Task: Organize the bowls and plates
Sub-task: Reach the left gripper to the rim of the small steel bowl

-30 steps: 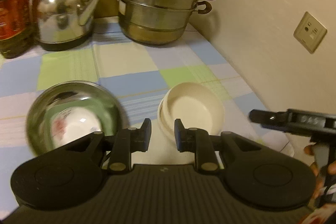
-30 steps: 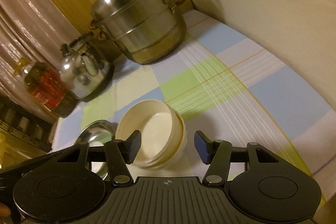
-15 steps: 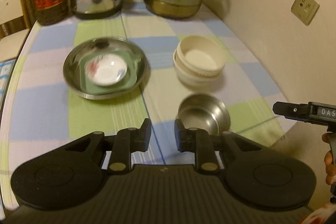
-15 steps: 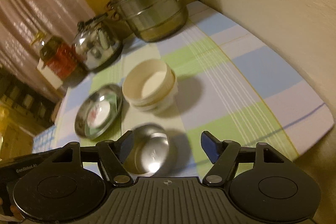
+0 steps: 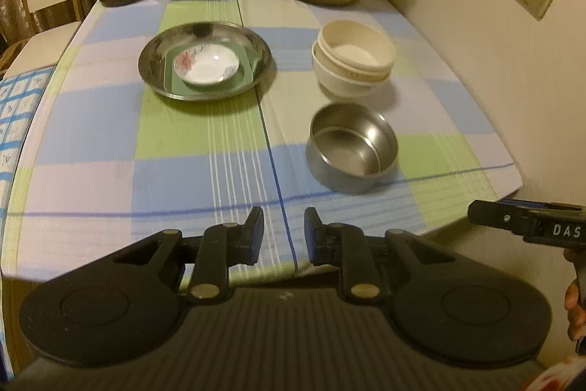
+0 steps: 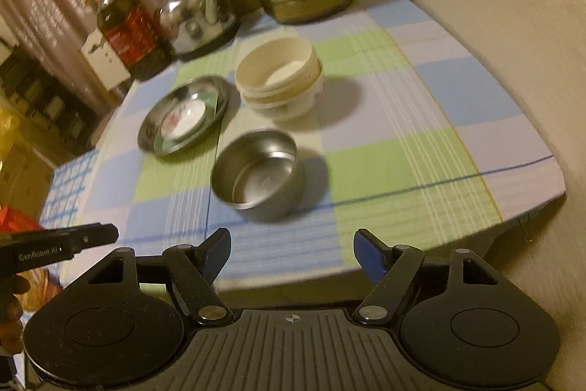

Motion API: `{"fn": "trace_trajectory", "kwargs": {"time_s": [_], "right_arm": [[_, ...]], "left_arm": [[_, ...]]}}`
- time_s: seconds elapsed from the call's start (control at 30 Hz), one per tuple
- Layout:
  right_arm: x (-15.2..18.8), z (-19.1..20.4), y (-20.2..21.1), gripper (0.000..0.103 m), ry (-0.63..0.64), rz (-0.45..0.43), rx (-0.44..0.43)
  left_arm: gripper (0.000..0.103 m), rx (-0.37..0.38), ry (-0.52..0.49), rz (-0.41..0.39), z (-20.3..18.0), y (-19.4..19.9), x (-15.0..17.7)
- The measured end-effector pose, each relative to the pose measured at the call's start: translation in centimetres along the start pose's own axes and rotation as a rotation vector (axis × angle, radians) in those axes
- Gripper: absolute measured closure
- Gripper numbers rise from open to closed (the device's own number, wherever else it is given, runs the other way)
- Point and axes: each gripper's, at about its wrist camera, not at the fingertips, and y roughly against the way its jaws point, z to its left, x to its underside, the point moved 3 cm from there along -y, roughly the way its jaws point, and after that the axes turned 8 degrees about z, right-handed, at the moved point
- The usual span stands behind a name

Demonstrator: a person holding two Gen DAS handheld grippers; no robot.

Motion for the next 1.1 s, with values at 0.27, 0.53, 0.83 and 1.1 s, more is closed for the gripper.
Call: {"fn": "trace_trajectory", "kwargs": {"time_s": [0.27,0.53,0.83,1.1], "right_arm": [[2.0,0.5,-0.5,0.029,0.063,0.049,0.007],[2.6,0.6,0.0,0.029,0.079,0.044,0.007],[2.8,1.2,0.5,0.029,0.109,0.027,0.004],[2.3,1.6,0.1,0.029,0.109,0.02,-0.001]], "left_arm": [[0.083,-0.027,-0.001,0.018,-0.9,0.3,2.1],[0.083,-0.028,-0.019,0.008,-2.0,0.8,2.9],[0.083,-0.037,-0.015,-0.007,-2.3,1.1,3.4],[0.083,-0.038,-0.01,-0.009,-1.8,1.0,3.1]]}}
